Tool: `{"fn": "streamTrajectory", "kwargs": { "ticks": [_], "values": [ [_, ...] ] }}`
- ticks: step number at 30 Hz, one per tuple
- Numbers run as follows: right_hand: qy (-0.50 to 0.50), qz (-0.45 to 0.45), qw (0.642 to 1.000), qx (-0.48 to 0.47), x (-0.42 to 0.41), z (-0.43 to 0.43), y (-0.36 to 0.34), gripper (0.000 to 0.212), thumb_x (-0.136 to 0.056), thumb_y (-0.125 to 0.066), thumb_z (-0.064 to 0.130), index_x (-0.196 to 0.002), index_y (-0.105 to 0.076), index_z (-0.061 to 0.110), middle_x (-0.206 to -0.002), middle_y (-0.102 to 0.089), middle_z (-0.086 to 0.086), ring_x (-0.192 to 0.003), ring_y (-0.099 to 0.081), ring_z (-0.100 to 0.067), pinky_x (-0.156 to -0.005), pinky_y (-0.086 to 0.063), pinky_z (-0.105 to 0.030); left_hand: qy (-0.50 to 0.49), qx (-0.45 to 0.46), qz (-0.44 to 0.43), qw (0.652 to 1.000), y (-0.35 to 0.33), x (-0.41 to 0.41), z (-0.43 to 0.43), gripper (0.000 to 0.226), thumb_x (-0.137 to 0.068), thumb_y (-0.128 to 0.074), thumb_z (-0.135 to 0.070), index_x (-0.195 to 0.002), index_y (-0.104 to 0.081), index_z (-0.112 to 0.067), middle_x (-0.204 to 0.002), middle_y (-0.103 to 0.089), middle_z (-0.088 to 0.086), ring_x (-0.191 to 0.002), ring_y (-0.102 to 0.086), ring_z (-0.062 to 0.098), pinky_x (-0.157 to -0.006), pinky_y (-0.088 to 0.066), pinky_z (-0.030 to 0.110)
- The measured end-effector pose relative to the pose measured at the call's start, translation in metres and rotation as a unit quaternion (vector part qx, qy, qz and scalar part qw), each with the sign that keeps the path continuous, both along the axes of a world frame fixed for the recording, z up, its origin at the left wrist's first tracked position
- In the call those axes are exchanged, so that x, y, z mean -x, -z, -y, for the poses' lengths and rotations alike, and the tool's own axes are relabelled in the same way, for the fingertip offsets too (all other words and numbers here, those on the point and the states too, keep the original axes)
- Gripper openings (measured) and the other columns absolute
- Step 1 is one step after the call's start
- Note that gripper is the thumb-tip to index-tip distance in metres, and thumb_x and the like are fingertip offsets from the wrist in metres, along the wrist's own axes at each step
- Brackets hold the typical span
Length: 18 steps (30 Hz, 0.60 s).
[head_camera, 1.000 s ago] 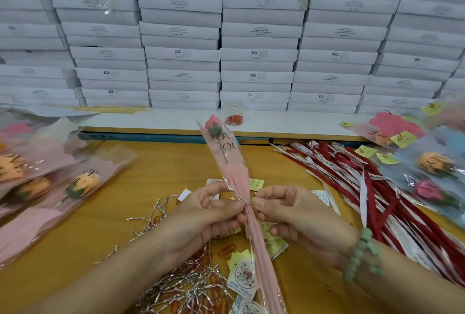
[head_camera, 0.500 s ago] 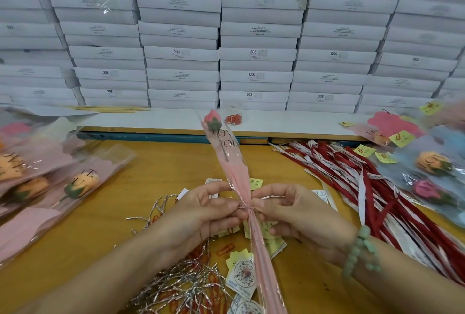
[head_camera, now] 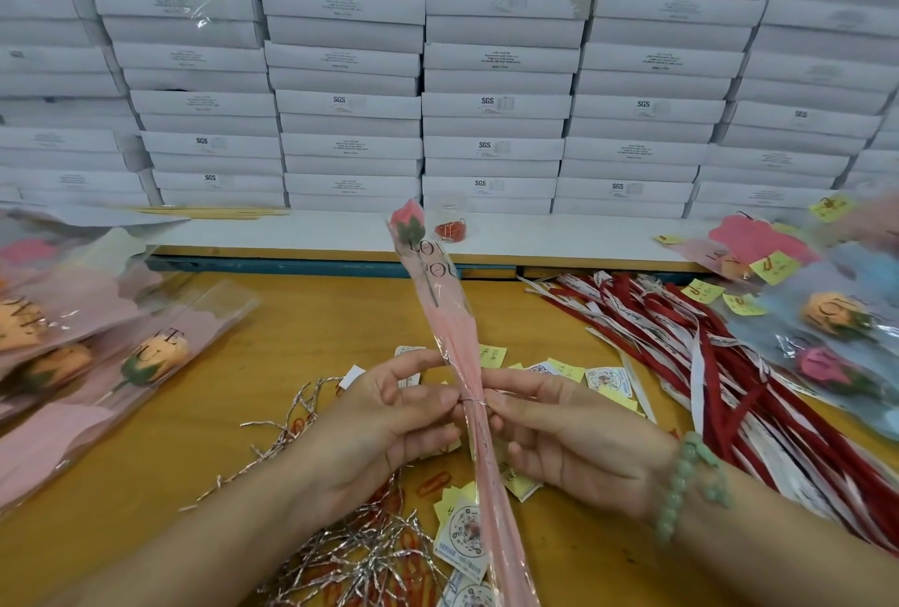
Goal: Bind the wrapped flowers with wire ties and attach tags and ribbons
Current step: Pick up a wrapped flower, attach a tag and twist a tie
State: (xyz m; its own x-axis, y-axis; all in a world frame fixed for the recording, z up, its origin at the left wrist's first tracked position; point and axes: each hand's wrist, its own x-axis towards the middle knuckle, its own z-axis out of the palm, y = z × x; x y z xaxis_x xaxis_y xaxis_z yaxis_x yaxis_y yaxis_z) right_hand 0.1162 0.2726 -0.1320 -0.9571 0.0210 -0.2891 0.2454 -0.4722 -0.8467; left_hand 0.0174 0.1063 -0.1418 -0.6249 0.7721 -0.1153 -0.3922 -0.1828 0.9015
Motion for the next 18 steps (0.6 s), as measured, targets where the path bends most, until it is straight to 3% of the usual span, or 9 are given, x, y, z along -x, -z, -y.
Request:
{"fn": "streamTrajectory", "kwargs": {
  "ticks": [9, 13, 16, 18],
  "values": [
    [0.038, -0.051, 0.995, -0.074, -0.002, 0.008, 0.003, 0.032, -0.074, -0.070, 0.010, -0.106, -0.071, 0.007, -0.082, -0.066, -0.012, -0.062, -0.061, -0.011, -0.048, -0.048, -0.018, -0.013, -0.019, 0.007, 1.000, 0.005, -0.010, -0.004, 0.041, -0.069, -0.070, 0.001, -0.108, -0.075, -0.011, -0.099, -0.067, 0.021, -0.082, -0.071, 0.023, -0.066, -0.058, 0.025],
    [0.045, -0.080, 0.990, -0.105, -0.002, 0.010, 0.003, 0.027, -0.074, -0.072, 0.013, -0.101, -0.071, 0.010, -0.077, -0.066, -0.009, -0.063, -0.062, -0.010, -0.050, -0.048, -0.019, -0.027, 0.016, -0.049, 0.998, 0.003, -0.012, -0.004, 0.045, -0.069, -0.072, -0.008, -0.113, -0.074, -0.016, -0.093, -0.055, 0.015, -0.070, -0.058, 0.014, -0.055, -0.050, 0.019],
    [0.050, -0.094, 0.986, -0.127, -0.002, 0.011, 0.003, 0.023, -0.073, -0.073, 0.015, -0.096, -0.072, 0.012, -0.077, -0.067, -0.009, -0.065, -0.062, -0.011, -0.051, -0.048, -0.019, -0.031, 0.019, -0.083, 0.996, 0.001, -0.014, -0.003, 0.036, -0.070, -0.070, -0.010, -0.105, -0.077, -0.017, -0.085, -0.063, 0.010, -0.070, -0.062, 0.013, -0.057, -0.051, 0.018],
    [0.056, -0.103, 0.983, -0.143, -0.002, 0.011, 0.002, 0.015, -0.077, -0.072, 0.013, -0.092, -0.072, 0.013, -0.075, -0.068, -0.008, -0.064, -0.063, -0.011, -0.051, -0.048, -0.020, -0.037, 0.036, -0.110, 0.993, 0.002, -0.014, -0.003, 0.028, -0.074, -0.070, -0.010, -0.100, -0.078, -0.016, -0.092, -0.070, 0.014, -0.080, -0.067, 0.018, -0.063, -0.054, 0.018]
  ]
}}
